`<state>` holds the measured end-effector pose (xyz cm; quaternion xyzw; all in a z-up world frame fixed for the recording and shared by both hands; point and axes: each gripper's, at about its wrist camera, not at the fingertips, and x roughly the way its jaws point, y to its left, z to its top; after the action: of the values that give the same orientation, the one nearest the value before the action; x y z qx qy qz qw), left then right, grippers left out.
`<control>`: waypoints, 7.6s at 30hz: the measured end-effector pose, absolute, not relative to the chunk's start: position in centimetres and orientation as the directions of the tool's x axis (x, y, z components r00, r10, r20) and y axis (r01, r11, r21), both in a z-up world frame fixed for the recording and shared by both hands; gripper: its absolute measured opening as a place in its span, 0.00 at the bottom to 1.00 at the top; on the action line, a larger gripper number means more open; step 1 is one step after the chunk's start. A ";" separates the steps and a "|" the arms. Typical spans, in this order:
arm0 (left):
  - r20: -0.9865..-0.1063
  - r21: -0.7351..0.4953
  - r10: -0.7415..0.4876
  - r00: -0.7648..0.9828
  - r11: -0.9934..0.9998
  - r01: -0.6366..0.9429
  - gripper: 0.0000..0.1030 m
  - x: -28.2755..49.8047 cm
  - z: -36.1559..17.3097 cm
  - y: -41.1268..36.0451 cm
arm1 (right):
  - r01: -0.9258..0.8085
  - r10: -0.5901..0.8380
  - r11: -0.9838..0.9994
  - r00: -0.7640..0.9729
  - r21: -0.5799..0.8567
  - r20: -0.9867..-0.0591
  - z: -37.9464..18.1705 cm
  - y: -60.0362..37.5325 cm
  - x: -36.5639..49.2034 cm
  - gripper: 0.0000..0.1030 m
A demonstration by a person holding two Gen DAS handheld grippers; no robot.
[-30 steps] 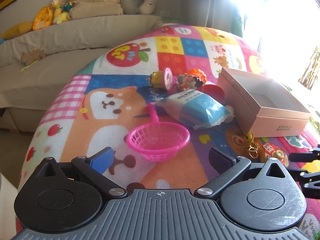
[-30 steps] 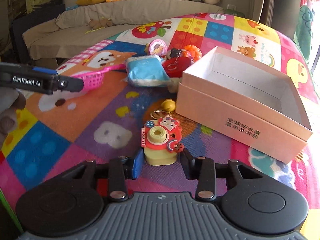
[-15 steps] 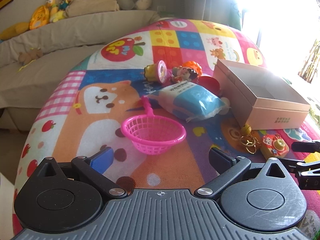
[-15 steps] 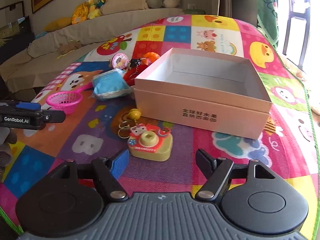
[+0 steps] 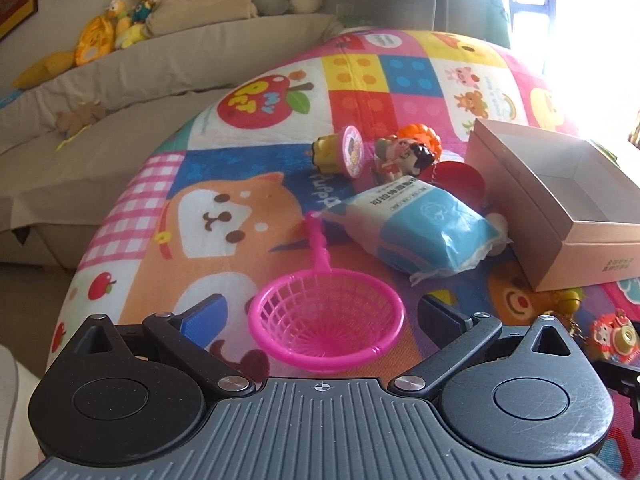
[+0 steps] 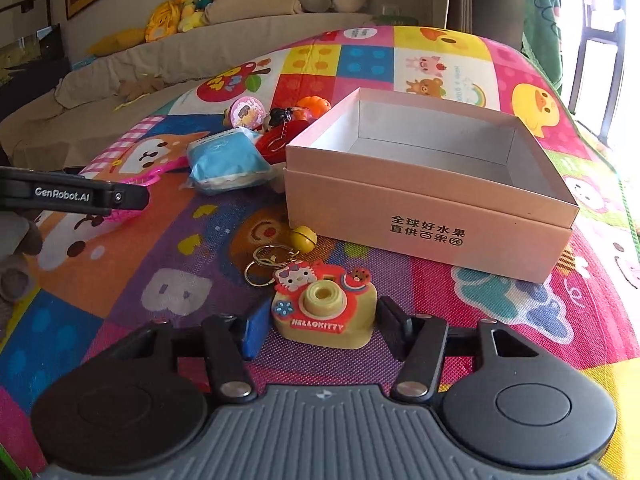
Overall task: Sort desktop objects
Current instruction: 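Grasp the yellow Hello Kitty toy with the right tool while the left tool grasps the pink basket, then lower the Hello Kitty toy and pink basket into the pink box, open both tools, then grasp the red round lid with the right tool while the left tool grasps the blue wipes, then place the blue wipes and red lid into the pink box, open both tools, then grasp the white bottle toy with the right tool while the left tool grasps the doll keychain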
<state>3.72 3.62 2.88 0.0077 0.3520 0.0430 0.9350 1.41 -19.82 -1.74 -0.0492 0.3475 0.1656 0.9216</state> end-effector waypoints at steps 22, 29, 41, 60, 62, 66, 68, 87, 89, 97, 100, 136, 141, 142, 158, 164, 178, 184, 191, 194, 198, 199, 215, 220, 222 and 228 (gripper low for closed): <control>-0.313 0.033 -0.101 0.945 0.993 0.117 0.85 0.1 15.4 -1.2 | -0.280 0.271 0.959 0.851 0.048 -0.450 11.7 -27.8 -1.0 0.54; -0.331 0.046 -0.255 0.909 0.957 0.285 0.85 7.0 13.5 -9.6 | -0.194 0.183 0.981 0.932 -0.005 -0.313 17.1 -30.8 1.2 0.54; -0.457 0.000 -0.316 0.831 0.935 0.356 0.98 9.0 7.5 -10.1 | -0.159 0.179 0.984 0.845 0.083 -0.504 10.9 -30.5 13.3 0.55; -0.591 -0.024 0.163 0.790 0.975 -0.220 1.00 2.1 1.2 8.6 | -0.419 0.256 0.884 0.803 -0.206 -0.538 5.4 -17.6 4.9 0.66; -0.595 -0.093 0.125 0.794 0.971 -0.222 1.00 1.6 1.0 9.6 | -0.474 0.294 0.854 0.779 -0.213 -0.554 5.0 -14.6 5.7 0.65; -0.575 -0.163 0.084 0.814 0.963 -0.215 1.00 0.7 1.1 10.4 | -0.525 0.370 0.847 0.688 -0.076 -0.625 4.9 -10.5 10.0 0.59; -0.562 -0.179 0.053 0.826 0.967 -0.183 1.00 0.3 1.1 10.2 | -0.493 0.367 0.870 0.676 -0.022 -0.639 5.0 -9.4 12.8 0.55; -0.513 -0.176 -0.044 0.857 0.983 -0.055 1.00 -0.5 1.4 8.9 | -0.511 0.236 0.855 0.538 -0.090 -0.810 2.4 -6.8 19.6 0.04; -0.522 -0.180 -0.049 0.852 0.982 -0.054 1.00 -0.4 1.4 8.9 | -0.561 0.290 0.826 0.498 -0.049 -0.817 2.6 -6.7 17.2 0.04; -0.552 -0.183 -0.074 0.831 0.983 -0.034 1.00 -0.7 1.5 9.0 | -0.652 0.378 0.757 0.478 -0.033 -0.793 2.2 -8.7 8.8 0.04; -0.550 -0.174 -0.053 0.834 0.983 -0.052 1.00 -0.7 2.1 9.0 | -0.642 0.353 0.742 0.621 -0.195 -0.699 2.3 -8.5 7.2 0.07; -0.588 -0.102 -0.087 0.804 0.994 0.033 1.00 0.2 3.3 4.4 | -0.477 0.317 0.878 0.642 -0.040 -0.698 0.8 -20.5 1.2 0.88; -0.601 -0.060 -0.049 0.798 0.998 0.016 1.00 1.7 3.6 3.4 | -0.391 0.300 0.920 0.661 0.024 -0.688 -0.6 -20.2 3.6 0.88; -0.601 -0.039 -0.036 0.799 0.999 0.016 1.00 2.1 3.7 3.1 | -0.380 0.300 0.924 0.658 0.040 -0.690 -0.9 -20.1 4.0 0.88; -0.679 0.072 0.071 0.731 0.997 -0.030 0.59 6.4 1.6 2.2 | -0.430 0.327 0.902 0.643 0.027 -0.692 -0.6 -21.4 1.5 0.62; -0.623 0.054 0.012 0.782 0.998 0.027 0.56 2.7 4.7 1.4 | -0.394 0.306 0.919 0.676 0.023 -0.670 1.3 -24.4 0.0 0.62; -0.523 -0.120 -0.240 0.818 0.971 0.208 0.60 11.2 10.2 -10.0 | -0.183 0.195 0.981 0.891 0.068 -0.411 9.7 -31.6 0.6 0.62; -0.569 -0.077 -0.272 0.776 0.957 0.279 0.87 9.3 7.0 -11.1 | -0.151 0.168 0.986 0.866 0.074 -0.471 7.3 -32.3 1.8 0.62; -0.543 0.054 -0.237 0.805 0.948 0.315 0.93 4.4 5.8 -9.4 | -0.137 0.163 0.987 0.847 0.088 -0.505 6.2 -32.2 3.8 0.62; -0.560 0.030 -0.225 0.798 0.956 0.291 0.95 4.0 5.5 -8.0 | -0.158 0.186 0.983 0.839 0.098 -0.512 6.2 -31.2 5.5 0.62; -0.587 -0.003 -0.185 0.788 0.974 0.226 0.95 4.3 4.7 -6.0 | -0.173 0.208 0.978 0.828 0.116 -0.521 6.7 -29.5 9.6 0.62; -0.592 -0.009 -0.175 0.786 0.977 0.211 0.96 4.4 4.6 -5.5 | -0.176 0.211 0.977 0.828 0.117 -0.520 7.1 -29.0 10.7 0.62; -0.629 -0.033 0.086 0.772 0.990 -0.137 0.98 3.8 0.6 6.3 | -0.202 0.174 0.979 0.823 0.008 -0.540 7.9 -24.5 13.0 0.69; -0.620 -0.107 0.118 0.776 0.967 -0.232 0.98 3.4 0.6 8.9 | -0.368 0.189 0.883 0.847 -0.292 -0.497 6.8 -15.8 8.7 0.34; -0.622 -0.146 0.100 0.777 0.960 -0.240 0.98 3.3 0.5 9.5 | -0.443 0.226 0.834 0.817 -0.328 -0.530 5.6 -12.7 7.6 0.33; -0.598 -0.190 0.073 0.798 0.955 -0.229 0.99 2.8 0.4 9.9 | -0.478 0.145 0.703 0.821 -0.527 -0.552 0.3 -5.8 7.3 0.33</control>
<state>2.76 9.88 0.37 -0.1272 0.3071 0.0805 0.9397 7.25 -5.80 0.28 -0.3435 0.2426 0.1749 0.8903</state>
